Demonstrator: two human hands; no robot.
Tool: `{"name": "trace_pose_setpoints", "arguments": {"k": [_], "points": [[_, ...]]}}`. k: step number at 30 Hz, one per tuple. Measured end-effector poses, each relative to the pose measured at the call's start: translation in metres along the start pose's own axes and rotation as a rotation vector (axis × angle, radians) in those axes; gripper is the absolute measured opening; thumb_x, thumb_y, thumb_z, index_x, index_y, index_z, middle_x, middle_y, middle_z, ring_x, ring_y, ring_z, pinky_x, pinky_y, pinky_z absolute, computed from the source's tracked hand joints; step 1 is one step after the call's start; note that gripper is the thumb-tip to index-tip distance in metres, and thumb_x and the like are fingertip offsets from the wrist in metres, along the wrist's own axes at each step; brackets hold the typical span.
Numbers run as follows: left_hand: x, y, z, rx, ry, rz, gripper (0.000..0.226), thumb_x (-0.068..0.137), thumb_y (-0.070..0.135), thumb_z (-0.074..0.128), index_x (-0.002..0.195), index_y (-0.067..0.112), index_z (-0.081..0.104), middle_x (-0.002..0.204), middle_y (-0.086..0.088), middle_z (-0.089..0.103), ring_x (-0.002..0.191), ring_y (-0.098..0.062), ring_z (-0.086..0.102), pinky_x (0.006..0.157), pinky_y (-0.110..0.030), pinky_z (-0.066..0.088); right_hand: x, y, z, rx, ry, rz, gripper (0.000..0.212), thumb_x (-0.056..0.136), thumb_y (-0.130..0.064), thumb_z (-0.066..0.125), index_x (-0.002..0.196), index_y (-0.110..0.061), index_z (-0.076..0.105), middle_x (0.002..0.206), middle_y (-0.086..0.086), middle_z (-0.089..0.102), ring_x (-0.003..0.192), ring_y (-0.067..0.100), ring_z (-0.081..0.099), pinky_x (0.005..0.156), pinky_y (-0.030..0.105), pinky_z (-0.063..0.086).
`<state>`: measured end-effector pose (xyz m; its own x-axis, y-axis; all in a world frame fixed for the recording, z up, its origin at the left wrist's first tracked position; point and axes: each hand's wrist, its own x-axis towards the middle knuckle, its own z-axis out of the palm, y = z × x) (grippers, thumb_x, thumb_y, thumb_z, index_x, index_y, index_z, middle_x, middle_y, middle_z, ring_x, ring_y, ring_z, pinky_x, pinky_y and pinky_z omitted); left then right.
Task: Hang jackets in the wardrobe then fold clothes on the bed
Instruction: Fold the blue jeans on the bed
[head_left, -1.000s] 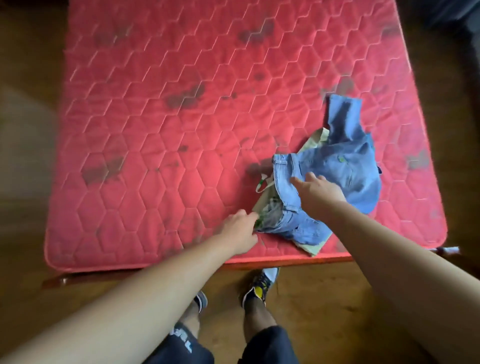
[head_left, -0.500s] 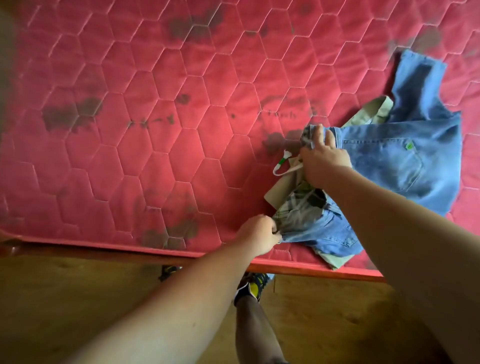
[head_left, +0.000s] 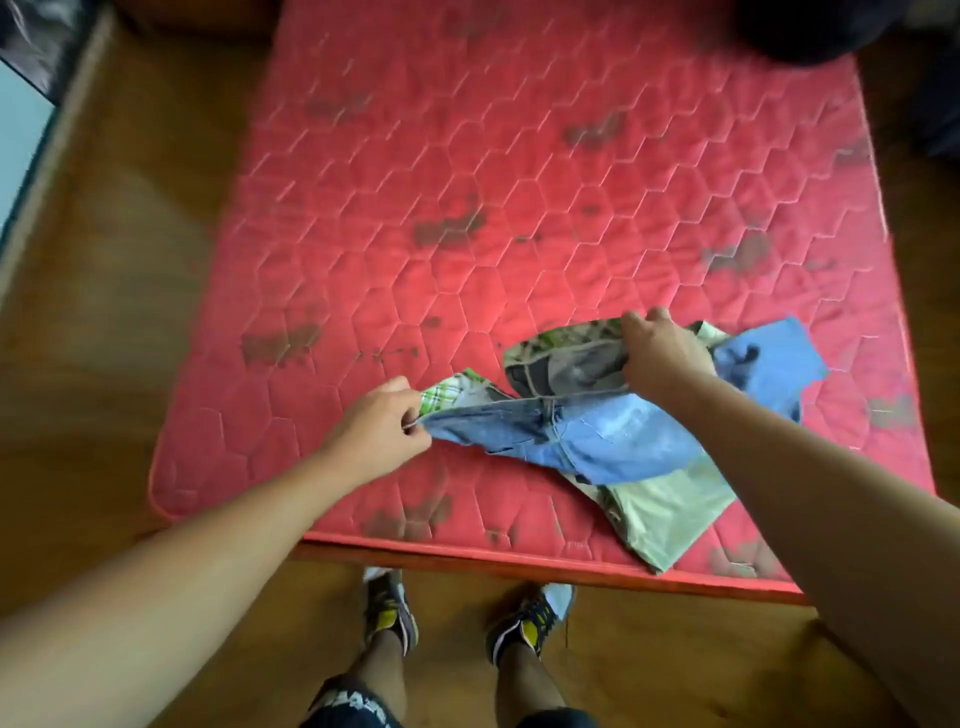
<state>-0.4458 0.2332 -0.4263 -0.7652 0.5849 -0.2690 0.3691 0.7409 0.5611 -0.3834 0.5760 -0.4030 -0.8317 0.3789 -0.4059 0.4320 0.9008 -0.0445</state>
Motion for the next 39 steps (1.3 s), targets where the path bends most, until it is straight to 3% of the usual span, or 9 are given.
{"name": "trace_pose_setpoints", "arguments": {"k": [8,13,15,17,20,25,30,34,39], "points": [[-0.068,0.067,-0.169,-0.253,0.034,0.173,0.022,0.078,0.009,0.072,0.087,0.024,0.059,0.081,0.004,0.058,0.074,-0.011,0.058,0.068,-0.024,0.046,-0.065,-0.149,-0.183,0.281,0.321,-0.469,0.027,0.077,-0.004,0.053,0.1,-0.019,0.053,0.098,0.008,0.045,0.074,0.041,0.058,0.064,0.049,0.053],[-0.084,0.087,-0.261,-0.216,0.409,0.285,0.05,0.081,0.021,0.08,0.124,0.014,0.056,0.115,-0.003,0.06,0.106,-0.013,0.057,0.093,-0.019,0.042,-0.136,-0.22,-0.269,0.4,0.377,-0.614,0.037,0.071,-0.008,0.037,0.106,-0.014,0.047,0.092,0.007,0.053,0.078,0.037,0.055,0.068,0.041,0.045],[-0.08,0.097,-0.302,-0.199,0.353,0.26,0.065,0.079,0.027,0.083,0.134,0.015,0.051,0.121,-0.002,0.059,0.108,-0.012,0.057,0.093,-0.024,0.045,-0.157,-0.248,-0.288,0.43,0.388,-0.639,0.035,0.075,-0.002,0.043,0.108,-0.013,0.043,0.091,0.009,0.059,0.076,0.037,0.056,0.066,0.04,0.045],[-0.079,0.104,-0.33,-0.222,0.265,0.237,0.047,0.081,0.022,0.077,0.124,0.02,0.059,0.105,0.002,0.065,0.089,-0.01,0.063,0.08,-0.029,0.05,-0.171,-0.276,-0.297,0.484,0.432,-0.698,0.035,0.075,0.003,0.047,0.105,-0.014,0.041,0.096,0.009,0.057,0.074,0.034,0.053,0.066,0.041,0.045],[-0.085,0.096,-0.358,-0.119,0.378,0.271,0.011,0.079,0.012,0.065,0.089,0.016,0.065,0.083,-0.003,0.069,0.08,-0.027,0.065,0.071,-0.04,0.049,-0.177,-0.305,-0.302,0.525,0.563,-0.777,0.039,0.071,0.01,0.048,0.103,-0.013,0.042,0.102,0.008,0.047,0.075,0.031,0.047,0.068,0.043,0.044],[-0.099,0.071,-0.4,-0.074,0.493,0.29,0.013,0.077,0.001,0.06,0.08,0.013,0.06,0.085,-0.008,0.057,0.081,-0.025,0.055,0.075,-0.039,0.043,-0.184,-0.315,-0.256,0.129,0.746,-0.814,0.028,0.086,-0.006,0.049,0.113,-0.011,0.044,0.111,0.017,0.047,0.069,0.039,0.055,0.049,0.049,0.049],[-0.119,0.062,-0.437,-0.07,0.506,0.281,0.03,0.075,-0.009,0.045,0.083,0.018,0.054,0.079,0.003,0.051,0.068,-0.012,0.047,0.062,-0.035,0.039,-0.187,-0.317,-0.195,-0.227,0.587,-0.679,0.064,0.073,-0.008,0.072,0.127,-0.028,0.046,0.122,0.017,0.05,0.078,0.036,0.06,0.044,0.034,0.039],[-0.131,0.056,-0.468,-0.096,0.47,0.214,0.039,0.072,-0.011,0.032,0.085,0.018,0.053,0.082,-0.001,0.053,0.061,-0.018,0.042,0.053,-0.033,0.032,-0.19,-0.332,-0.182,-0.309,0.466,-0.459,0.021,0.092,-0.02,0.062,0.113,-0.023,0.064,0.128,0.014,0.045,0.097,0.037,0.058,0.057,0.04,0.051],[-0.139,0.045,-0.513,-0.224,0.5,0.101,0.046,0.072,-0.017,0.027,0.069,0.023,0.05,0.097,-0.003,0.067,0.087,-0.024,0.058,0.066,-0.033,0.041,-0.188,-0.343,-0.184,-0.315,0.179,-0.375,0.035,0.101,-0.043,0.039,0.129,-0.032,0.058,0.132,0.009,0.047,0.122,0.037,0.052,0.086,0.045,0.051]]}}
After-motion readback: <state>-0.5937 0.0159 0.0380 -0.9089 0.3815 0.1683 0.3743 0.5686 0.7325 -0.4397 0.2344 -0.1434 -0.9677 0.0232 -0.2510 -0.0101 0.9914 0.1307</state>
